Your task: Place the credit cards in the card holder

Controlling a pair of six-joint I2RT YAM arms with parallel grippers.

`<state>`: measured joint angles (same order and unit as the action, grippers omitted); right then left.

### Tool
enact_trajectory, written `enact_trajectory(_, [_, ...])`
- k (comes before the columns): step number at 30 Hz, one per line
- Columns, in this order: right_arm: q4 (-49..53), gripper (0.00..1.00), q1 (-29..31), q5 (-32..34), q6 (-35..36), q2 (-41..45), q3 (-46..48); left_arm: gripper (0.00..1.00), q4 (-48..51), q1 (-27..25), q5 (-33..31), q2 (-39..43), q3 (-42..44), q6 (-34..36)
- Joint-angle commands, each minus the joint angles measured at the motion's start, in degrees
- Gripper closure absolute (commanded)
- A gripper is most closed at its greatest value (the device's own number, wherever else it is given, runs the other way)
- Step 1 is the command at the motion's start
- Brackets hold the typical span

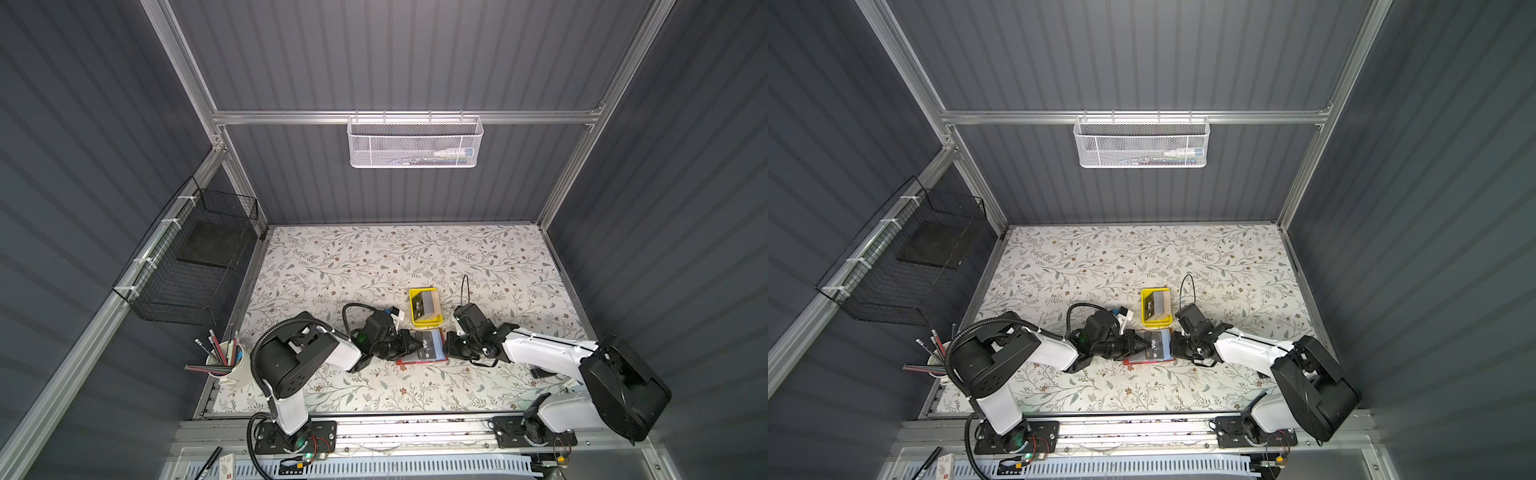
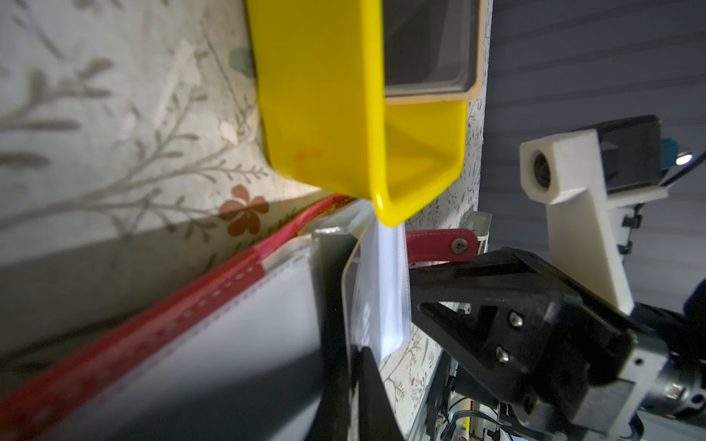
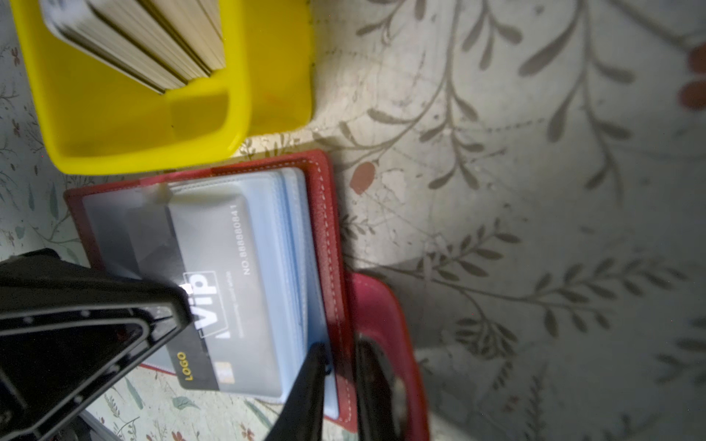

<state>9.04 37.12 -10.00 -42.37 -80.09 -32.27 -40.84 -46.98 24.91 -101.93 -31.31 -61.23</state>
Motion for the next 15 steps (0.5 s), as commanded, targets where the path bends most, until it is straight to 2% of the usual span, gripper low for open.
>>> enact_trajectory(1, [0.4, 0.81, 0.4, -0.3, 0.1, -0.2, 0.4, 0.90, 5.9, -0.8, -1.8, 0.2, -1.2, 2.0])
enact_trajectory(10, [0.6, 0.81, 0.4, 0.3, -0.1, 0.0, 1.0, 0.77, 26.2, -0.8, -8.3, 7.4, -5.0, 9.3])
enact_trajectory(15, [0.5, 0.81, 0.4, 0.1, 0.0, -0.2, 0.9, 0.70, 29.8, -0.8, -8.8, 8.5, -6.3, 10.5])
